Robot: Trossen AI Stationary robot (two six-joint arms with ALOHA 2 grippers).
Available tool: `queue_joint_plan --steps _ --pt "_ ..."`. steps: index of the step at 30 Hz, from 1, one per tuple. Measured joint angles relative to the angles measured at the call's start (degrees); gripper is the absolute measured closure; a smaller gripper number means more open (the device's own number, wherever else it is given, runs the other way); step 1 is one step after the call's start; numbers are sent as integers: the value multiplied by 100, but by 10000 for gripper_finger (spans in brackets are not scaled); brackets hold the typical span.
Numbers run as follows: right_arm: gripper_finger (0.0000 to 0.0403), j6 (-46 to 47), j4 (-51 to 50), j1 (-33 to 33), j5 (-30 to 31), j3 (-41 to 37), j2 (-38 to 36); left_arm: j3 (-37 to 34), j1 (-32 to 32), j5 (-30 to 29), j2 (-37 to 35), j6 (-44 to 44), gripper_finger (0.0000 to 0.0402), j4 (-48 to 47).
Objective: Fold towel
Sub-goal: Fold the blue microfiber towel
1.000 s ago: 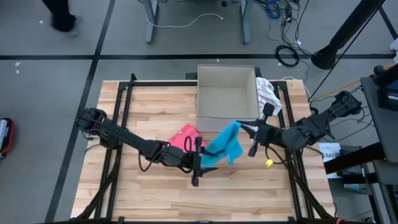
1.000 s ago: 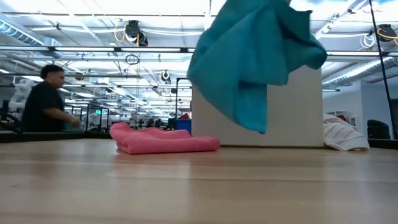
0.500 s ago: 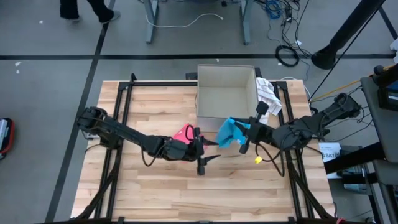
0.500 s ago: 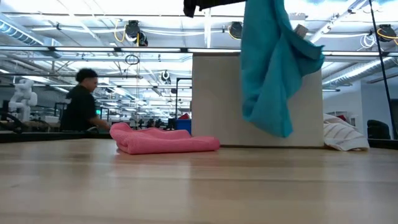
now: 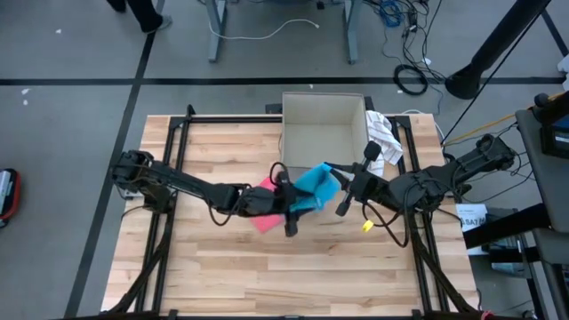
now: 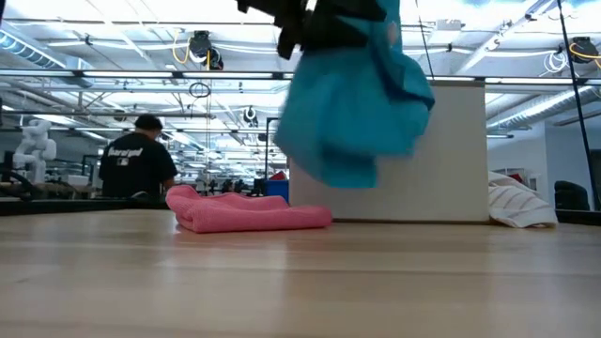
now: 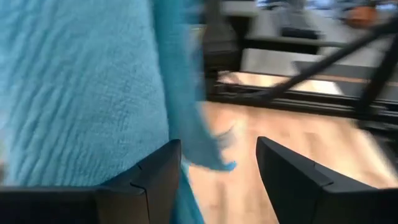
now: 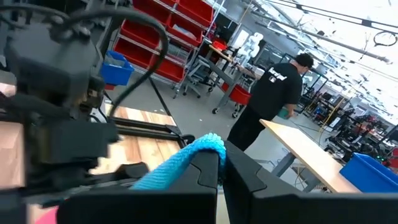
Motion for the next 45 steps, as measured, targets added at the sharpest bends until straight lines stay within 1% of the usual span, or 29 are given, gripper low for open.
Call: queue_joint_plan --steps 2,8,10,14,17,23,26,31,35,41,45 --pt "403 0 33 0 -28 0 0 0 71 -130 3 55 185 44" --pt "403 22 60 0 -37 2 135 0 232 94 67 316 185 631" --pt "403 12 112 0 -35 0 220 0 265 269 116 321 185 744" --pt "403 2 119 -38 -22 0 363 2 301 965 272 237 185 827" --pt "403 -11 80 -77 75 0 389 0 226 1010 316 180 185 632" --pt "403 -371 4 -83 761 0 368 0 2 1026 307 165 185 267" --pt "403 -402 -64 -83 791 0 363 0 -117 997 292 153 185 172" --pt "403 -171 -377 -104 789 0 363 0 -336 639 292 -11 185 -164" --pt "403 -88 -504 -107 791 0 363 0 -498 518 292 -251 185 -558" --pt "403 -41 -499 -107 787 0 363 0 -743 304 292 -336 185 -594" --pt "403 -37 -498 -107 785 0 363 0 -867 272 292 -341 185 -590"
